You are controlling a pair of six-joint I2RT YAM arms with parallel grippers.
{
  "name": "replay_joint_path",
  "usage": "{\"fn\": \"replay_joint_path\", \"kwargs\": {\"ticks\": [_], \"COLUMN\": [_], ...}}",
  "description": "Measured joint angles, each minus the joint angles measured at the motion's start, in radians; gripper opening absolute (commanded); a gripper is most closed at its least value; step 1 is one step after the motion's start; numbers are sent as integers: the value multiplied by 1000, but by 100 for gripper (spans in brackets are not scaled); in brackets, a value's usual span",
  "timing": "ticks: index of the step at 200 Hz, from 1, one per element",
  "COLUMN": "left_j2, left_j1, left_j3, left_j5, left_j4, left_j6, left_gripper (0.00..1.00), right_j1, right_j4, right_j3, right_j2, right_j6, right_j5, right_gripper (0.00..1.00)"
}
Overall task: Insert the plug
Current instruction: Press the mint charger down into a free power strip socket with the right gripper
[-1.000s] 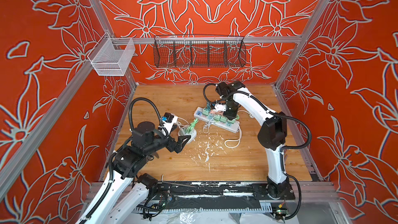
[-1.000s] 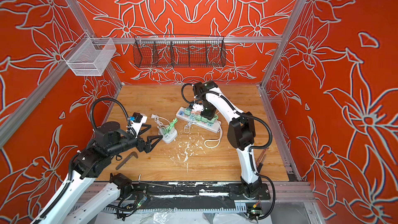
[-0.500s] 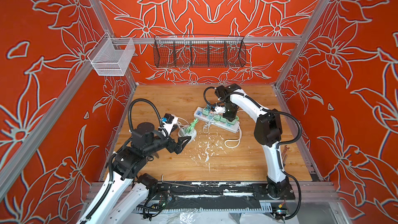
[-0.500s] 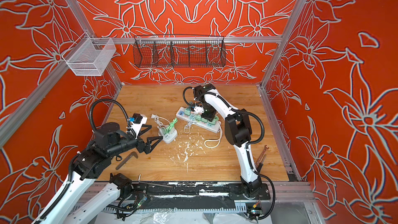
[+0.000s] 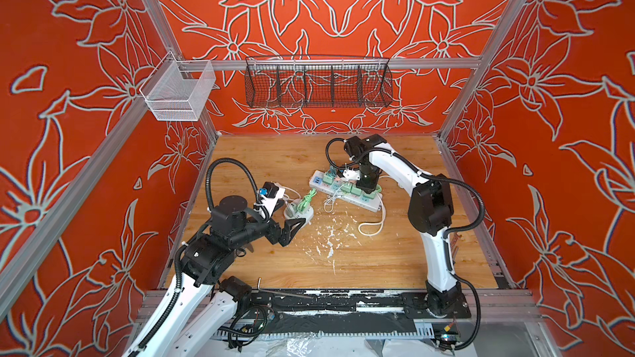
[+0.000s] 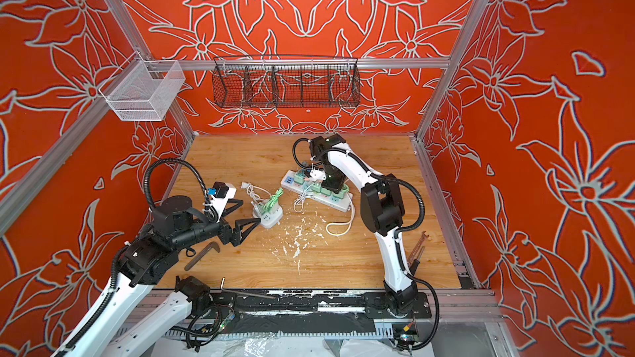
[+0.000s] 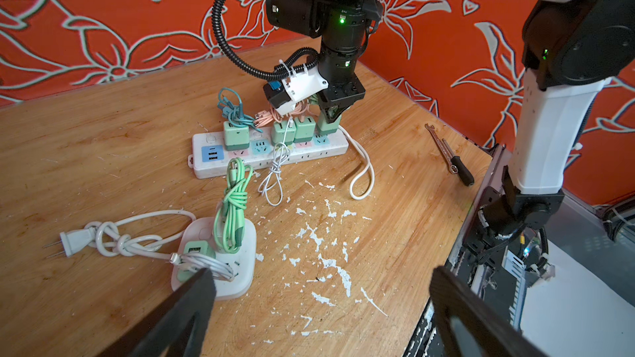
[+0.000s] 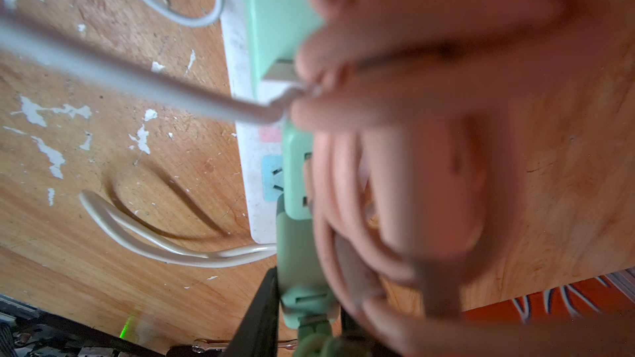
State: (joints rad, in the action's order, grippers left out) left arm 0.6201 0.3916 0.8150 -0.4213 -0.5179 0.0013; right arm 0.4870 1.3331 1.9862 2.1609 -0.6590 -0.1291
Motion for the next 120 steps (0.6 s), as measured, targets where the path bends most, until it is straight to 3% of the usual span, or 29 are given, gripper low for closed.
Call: {"fn": "replay_joint_path", "kwargs": {"ticks": [120], "left_j2": [0], "left_j1": [-6], "left_j3": [0], "left_j5": [-8], "left_j4": [8], "left_j6": [0], "left_gripper": [97], "right_j1": [-23], "right_j4": [-100], "right_j3": [-90], "right_j2": [-69], "right_j6": [-3], "right_j5": [76], "right_gripper": [0]}}
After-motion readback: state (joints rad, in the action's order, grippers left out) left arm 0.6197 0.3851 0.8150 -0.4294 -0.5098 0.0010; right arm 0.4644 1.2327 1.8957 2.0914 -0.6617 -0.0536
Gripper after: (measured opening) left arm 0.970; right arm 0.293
